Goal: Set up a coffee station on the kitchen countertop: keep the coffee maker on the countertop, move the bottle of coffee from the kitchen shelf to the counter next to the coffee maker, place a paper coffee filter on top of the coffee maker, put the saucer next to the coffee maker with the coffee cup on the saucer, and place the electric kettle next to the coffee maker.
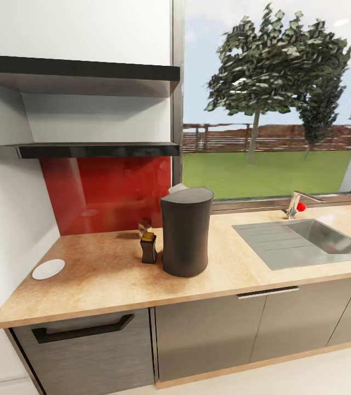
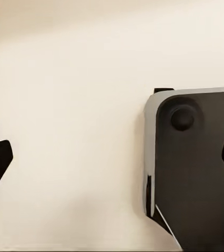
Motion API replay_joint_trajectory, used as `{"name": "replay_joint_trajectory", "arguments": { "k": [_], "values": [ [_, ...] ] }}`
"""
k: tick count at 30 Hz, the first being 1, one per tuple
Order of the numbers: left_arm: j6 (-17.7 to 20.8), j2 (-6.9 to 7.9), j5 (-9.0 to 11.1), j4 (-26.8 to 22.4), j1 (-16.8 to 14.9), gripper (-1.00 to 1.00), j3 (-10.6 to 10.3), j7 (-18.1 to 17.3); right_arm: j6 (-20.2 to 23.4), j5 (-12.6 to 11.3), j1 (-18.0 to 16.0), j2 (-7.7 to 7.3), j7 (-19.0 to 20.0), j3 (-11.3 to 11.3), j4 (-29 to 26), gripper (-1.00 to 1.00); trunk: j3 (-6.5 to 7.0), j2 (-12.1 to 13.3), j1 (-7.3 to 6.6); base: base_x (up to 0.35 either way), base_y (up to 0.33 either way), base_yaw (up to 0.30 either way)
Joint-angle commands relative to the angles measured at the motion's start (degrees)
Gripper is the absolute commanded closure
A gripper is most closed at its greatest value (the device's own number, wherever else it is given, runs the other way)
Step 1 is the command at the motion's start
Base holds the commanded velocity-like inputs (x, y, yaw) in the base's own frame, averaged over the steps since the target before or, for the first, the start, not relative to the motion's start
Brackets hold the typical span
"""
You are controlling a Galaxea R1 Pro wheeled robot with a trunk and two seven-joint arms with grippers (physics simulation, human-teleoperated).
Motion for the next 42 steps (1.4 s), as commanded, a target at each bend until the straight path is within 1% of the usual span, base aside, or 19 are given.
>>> {"name": "replay_joint_trajectory", "arguments": {
  "k": [1,2,4,7,10,18,29,42],
  "values": [
    [0.4,0.06,-0.6,0.5,-0.2,-1.00,0.5,1.6,-0.2,-0.3,0.0,0.00,0.0,-0.1,0.0,-1.00,0.00,0.0,0.02,0.000,0.000,0.000],
    [0.8,0.15,-0.5,0.8,-0.3,-1.00,0.6,3.3,-0.2,-0.3,0.0,-0.01,0.0,-0.1,0.1,-1.00,0.00,0.0,0.02,0.000,0.000,0.000],
    [1.1,0.23,-0.5,1.1,-0.5,-1.00,0.6,5.3,-0.2,-0.3,0.0,-0.01,0.0,-0.1,0.1,-1.00,0.00,0.0,0.02,0.000,0.000,0.000],
    [1.4,0.28,-0.5,1.4,-0.5,-1.00,0.5,7.1,-0.2,-0.3,0.0,-0.02,0.0,-0.1,0.1,-1.00,0.00,0.0,0.02,0.000,0.000,0.000],
    [1.5,0.35,-0.5,1.5,-0.6,-1.00,0.5,7.7,-0.2,-0.3,0.0,-0.11,-0.3,-0.2,0.1,-1.00,0.00,0.0,0.02,0.000,0.000,0.000],
    [1.4,0.55,-0.5,1.5,-0.6,-1.00,0.5,8.0,-0.2,-0.4,0.0,-0.38,-0.5,-0.2,0.1,-1.00,-0.12,0.0,0.02,0.000,0.000,0.056],
    [0.7,1.08,-0.3,1.5,-0.6,-1.00,0.6,8.2,-0.2,-0.4,0.0,-0.37,-0.5,-0.2,0.2,-1.00,-0.65,0.0,0.02,0.000,0.000,0.214],
    [0.5,1.32,-0.2,1.5,-0.6,-1.00,0.7,8.2,-0.2,-0.4,0.0,-0.37,-0.5,-0.1,0.2,-1.00,-1.31,0.0,0.02,0.000,0.000,0.231]
  ]
}}
